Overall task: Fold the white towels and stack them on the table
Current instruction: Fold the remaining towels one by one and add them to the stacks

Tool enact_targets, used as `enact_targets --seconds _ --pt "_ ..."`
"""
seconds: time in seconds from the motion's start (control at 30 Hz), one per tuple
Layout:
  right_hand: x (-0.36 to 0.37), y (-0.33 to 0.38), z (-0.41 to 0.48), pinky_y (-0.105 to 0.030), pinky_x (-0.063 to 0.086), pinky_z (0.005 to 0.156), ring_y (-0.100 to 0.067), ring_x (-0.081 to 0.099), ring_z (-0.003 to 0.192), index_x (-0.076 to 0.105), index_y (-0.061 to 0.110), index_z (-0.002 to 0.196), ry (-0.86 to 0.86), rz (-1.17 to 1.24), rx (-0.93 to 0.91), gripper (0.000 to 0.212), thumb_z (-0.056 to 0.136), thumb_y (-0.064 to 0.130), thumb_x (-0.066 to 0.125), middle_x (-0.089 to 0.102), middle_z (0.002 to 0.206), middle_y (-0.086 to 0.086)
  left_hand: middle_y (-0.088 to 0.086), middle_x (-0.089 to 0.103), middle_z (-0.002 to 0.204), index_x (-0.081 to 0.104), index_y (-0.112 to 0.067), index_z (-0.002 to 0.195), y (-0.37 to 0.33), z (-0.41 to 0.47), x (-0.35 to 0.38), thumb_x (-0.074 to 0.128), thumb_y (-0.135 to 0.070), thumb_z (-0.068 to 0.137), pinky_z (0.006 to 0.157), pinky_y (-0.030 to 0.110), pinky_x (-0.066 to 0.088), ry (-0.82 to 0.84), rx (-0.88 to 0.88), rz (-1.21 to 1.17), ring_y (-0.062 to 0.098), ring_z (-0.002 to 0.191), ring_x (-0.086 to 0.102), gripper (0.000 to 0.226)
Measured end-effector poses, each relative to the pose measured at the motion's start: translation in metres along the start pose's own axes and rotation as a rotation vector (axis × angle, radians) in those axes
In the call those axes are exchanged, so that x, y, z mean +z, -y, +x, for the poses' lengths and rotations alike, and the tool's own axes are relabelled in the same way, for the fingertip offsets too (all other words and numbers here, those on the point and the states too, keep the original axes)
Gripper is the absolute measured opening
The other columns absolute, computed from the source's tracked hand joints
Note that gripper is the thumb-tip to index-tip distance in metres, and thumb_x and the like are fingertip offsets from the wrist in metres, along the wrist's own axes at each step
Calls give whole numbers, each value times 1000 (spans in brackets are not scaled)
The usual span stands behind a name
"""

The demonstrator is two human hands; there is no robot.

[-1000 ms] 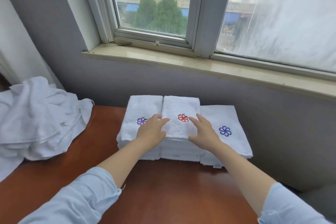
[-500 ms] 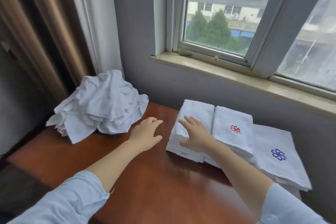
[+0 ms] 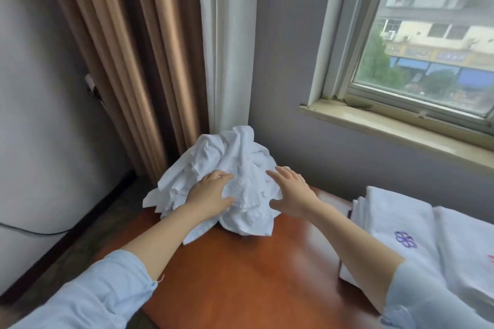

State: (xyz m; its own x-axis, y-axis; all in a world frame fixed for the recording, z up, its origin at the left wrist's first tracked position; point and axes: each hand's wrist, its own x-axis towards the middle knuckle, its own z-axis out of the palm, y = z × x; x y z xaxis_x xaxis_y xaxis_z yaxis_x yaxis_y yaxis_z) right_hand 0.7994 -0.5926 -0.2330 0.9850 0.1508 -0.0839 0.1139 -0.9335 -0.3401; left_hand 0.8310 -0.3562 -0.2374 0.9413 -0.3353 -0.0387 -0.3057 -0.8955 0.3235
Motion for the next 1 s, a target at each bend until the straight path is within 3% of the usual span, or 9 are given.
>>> enact_targets --seconds 0.2,0.57,0.7,0.77,0.87,0.93,1.0 --pt "-3 38 86 -47 6 122 -21 3 152 21 27 156 -11 -38 11 81 88 32 63 10 165 -1 -6 25 158 31 -29 152 70 65 -27 60 -42 92 108 37 39 13 5 13 18 141 33 68" --pt "-1 50 217 -49 5 122 -25 3 152 18 28 157 54 -83 95 79 90 30 59 9 165 -3 -7 31 154 36 -27 150 114 199 -37 60 -40 92 108 33 36 42 89 -32 17 139 35 64" --pt "7 44 264 -45 16 121 -25 11 151 21 27 156 39 -15 143 75 91 36 59 14 164 -3 -6 37 152 35 -27 150 120 254 -27 57 -40 94 109 36 36 50 114 -32 19 139 35 61" --pt "16 37 283 -40 30 112 -25 20 148 28 25 153 3 73 197 72 91 40 61 19 162 -3 -5 39 152 37 -27 149 122 279 -18 56 -40 95 110 35 34 52 130 -32 20 139 36 59" --pt "35 27 299 -33 40 80 -23 43 131 45 21 139 -32 238 286 57 88 38 64 26 153 -1 -4 47 145 50 -24 140 123 302 0 56 -34 94 111 32 30 51 148 -13 20 136 39 48" --pt "47 22 304 -29 39 70 -18 54 112 53 18 123 -71 334 300 39 86 29 64 37 141 0 -4 57 126 61 -23 116 122 309 9 54 -28 94 109 31 28 2 152 1 19 126 47 25" --pt "52 18 304 -25 40 63 -13 54 97 57 21 104 -158 424 318 19 85 20 60 48 127 4 -7 57 104 55 -25 96 120 310 12 50 -26 95 114 34 22 -29 141 -28 18 114 52 5"
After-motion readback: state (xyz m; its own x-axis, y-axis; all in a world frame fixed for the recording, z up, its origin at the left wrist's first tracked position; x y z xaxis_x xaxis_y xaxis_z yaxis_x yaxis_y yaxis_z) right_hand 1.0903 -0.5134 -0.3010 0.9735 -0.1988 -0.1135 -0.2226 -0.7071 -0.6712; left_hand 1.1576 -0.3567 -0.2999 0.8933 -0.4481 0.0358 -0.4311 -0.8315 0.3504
